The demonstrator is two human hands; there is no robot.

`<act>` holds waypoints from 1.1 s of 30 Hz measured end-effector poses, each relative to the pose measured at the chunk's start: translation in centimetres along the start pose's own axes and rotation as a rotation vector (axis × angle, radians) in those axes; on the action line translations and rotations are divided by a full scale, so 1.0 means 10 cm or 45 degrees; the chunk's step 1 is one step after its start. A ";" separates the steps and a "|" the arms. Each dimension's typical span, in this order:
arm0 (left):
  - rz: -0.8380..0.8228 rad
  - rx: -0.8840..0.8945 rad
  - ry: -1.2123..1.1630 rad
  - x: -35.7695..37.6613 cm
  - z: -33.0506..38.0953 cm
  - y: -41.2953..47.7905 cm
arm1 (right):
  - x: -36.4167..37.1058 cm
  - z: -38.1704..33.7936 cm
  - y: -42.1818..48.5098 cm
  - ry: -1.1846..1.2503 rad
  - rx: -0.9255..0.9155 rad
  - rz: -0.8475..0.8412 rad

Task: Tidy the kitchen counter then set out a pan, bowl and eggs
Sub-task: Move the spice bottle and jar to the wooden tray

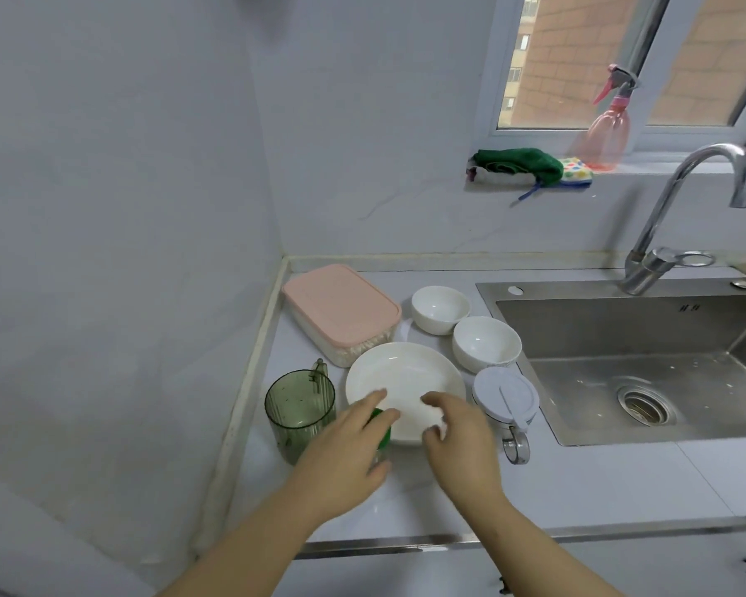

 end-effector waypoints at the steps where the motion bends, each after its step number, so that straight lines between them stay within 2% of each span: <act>1: -0.055 -0.020 -0.027 0.03 0.02 0.05 | -0.10 0.05 0.01 -0.122 -0.002 0.237; 3: -0.019 -0.085 -0.171 0.07 0.09 0.16 | -0.28 0.20 -0.01 -0.276 0.093 0.587; 4: 0.011 -0.131 -0.271 0.09 0.11 0.21 | -0.35 0.27 -0.02 -0.272 0.190 0.634; 5: 0.038 -0.177 -0.364 0.10 0.14 0.24 | -0.40 0.33 -0.04 -0.248 0.327 0.588; 7: 0.066 -0.280 -0.529 0.13 0.21 0.29 | -0.43 0.50 -0.07 -0.158 0.618 0.343; 9: 0.058 -0.388 -0.662 0.15 0.24 0.31 | -0.40 0.62 -0.09 0.046 0.723 0.119; 13: 0.026 -0.567 -0.871 0.20 0.26 0.32 | -0.35 0.70 -0.09 0.284 0.688 -0.019; 16: 0.041 -0.656 -1.113 0.17 0.25 0.32 | -0.36 0.73 -0.09 0.338 0.649 0.116; 19: 0.092 -0.616 -1.210 0.14 0.25 0.31 | -0.38 0.76 -0.11 0.489 0.657 0.232; 22: 0.120 -0.619 -1.319 0.09 0.29 0.34 | -0.40 0.74 -0.13 0.815 0.760 0.112; 25: 0.083 -0.645 -1.404 0.06 0.30 0.40 | -0.42 0.75 -0.13 0.895 0.757 0.029; 29: -0.046 -0.542 -1.483 -0.04 0.41 0.52 | -0.50 0.77 -0.24 0.948 0.723 0.051; 33: -0.126 -0.352 -1.524 -0.17 0.74 0.71 | -0.73 0.86 -0.45 0.978 0.718 0.172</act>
Point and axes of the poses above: each hand's wrist, its own y-axis towards the middle knuckle, its own x-axis out of the palm, z = x × y, the point moved 1 cm from there along y, towards the middle knuckle, and after that the axes turned 4 degrees about -z, right-handed, at the moved point
